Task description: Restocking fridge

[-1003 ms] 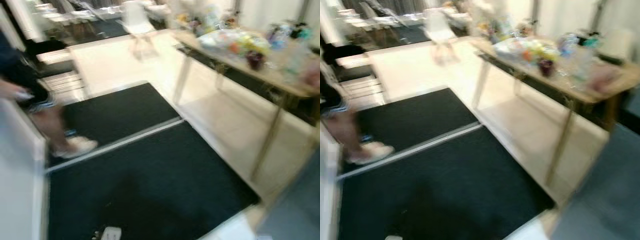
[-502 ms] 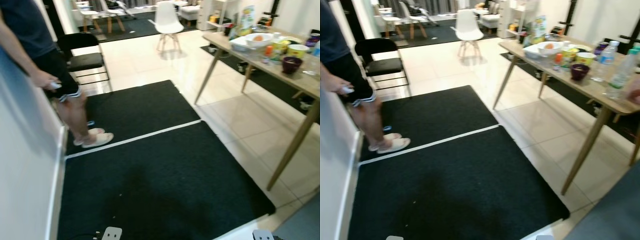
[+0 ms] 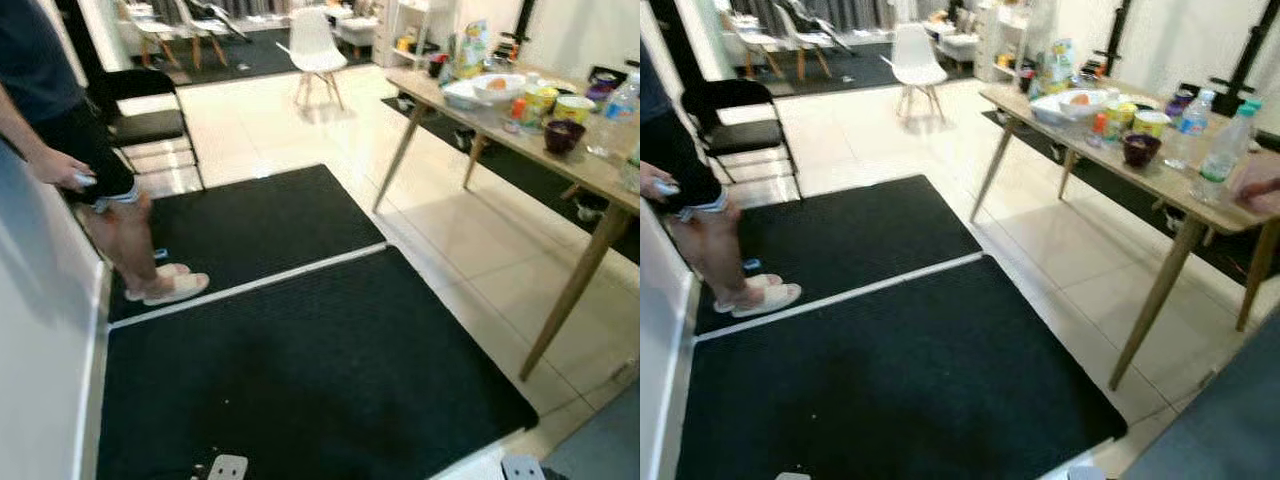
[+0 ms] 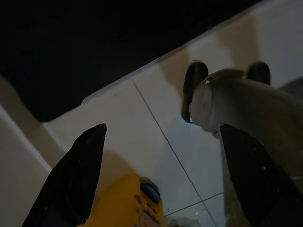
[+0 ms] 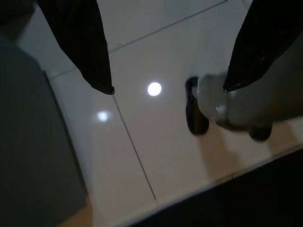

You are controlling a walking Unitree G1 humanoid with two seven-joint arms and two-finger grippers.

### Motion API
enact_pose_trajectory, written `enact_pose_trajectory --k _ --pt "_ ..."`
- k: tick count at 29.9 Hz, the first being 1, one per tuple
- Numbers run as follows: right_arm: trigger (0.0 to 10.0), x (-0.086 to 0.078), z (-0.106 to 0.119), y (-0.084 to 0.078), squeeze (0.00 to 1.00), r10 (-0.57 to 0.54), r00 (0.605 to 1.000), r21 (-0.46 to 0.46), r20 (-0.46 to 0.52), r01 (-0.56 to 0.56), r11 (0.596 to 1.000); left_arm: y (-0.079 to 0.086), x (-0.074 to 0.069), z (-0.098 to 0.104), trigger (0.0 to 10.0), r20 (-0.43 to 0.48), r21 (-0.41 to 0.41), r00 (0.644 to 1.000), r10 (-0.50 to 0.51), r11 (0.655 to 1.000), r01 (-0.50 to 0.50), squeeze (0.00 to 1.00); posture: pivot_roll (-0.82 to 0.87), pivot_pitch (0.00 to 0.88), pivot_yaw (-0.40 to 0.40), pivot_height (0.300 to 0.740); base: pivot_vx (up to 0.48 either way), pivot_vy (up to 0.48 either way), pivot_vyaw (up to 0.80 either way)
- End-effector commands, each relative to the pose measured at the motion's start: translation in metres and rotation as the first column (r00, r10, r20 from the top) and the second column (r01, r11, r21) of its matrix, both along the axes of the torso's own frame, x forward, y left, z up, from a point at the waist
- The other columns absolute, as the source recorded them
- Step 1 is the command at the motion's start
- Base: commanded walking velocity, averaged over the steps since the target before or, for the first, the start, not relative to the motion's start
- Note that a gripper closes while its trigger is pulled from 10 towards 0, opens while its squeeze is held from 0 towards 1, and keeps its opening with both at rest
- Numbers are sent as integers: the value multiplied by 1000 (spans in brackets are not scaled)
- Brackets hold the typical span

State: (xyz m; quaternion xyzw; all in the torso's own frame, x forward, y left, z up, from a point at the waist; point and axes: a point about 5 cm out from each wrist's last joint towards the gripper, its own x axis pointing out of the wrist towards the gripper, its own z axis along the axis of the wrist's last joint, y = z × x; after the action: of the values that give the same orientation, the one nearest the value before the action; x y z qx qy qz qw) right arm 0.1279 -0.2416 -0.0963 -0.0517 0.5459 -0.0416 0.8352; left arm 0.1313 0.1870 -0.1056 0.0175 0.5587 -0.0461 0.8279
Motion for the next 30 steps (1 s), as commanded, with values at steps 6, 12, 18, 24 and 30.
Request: enact_pose_trajectory --k 6,12,18,24,30 --pt "10000 0 0 -1 0 -18 1000 -3 1 18 1000 -2 2 1 10000 2 1 1000 -13 1000 13 0 -64 0 5 740 250 0 0" --pt "10000 0 0 -1 0 -21 1000 -6 1 21 1000 -2 2 0 10000 0 -1 1000 -16 1000 16 0 -63 0 7 740 247 0 0" --pt "10000 1 0 -1 0 -23 1000 -6 0 23 1000 0 -1 0 10000 -5 1 1000 -19 1000 19 0 -64 0 7 740 251 0 0" --pt "10000 0 0 -1 0 -23 1000 -10 -2 23 1000 0 -3 -1 10000 -10 2 1000 -22 1000 22 0 -64 0 7 740 249 0 0" --pt "10000 -1 0 -2 0 -25 1000 -17 -12 25 1000 -5 -1 -1 10000 -8 -5 1000 -26 1000 26 0 -64 0 4 740 251 0 -394"
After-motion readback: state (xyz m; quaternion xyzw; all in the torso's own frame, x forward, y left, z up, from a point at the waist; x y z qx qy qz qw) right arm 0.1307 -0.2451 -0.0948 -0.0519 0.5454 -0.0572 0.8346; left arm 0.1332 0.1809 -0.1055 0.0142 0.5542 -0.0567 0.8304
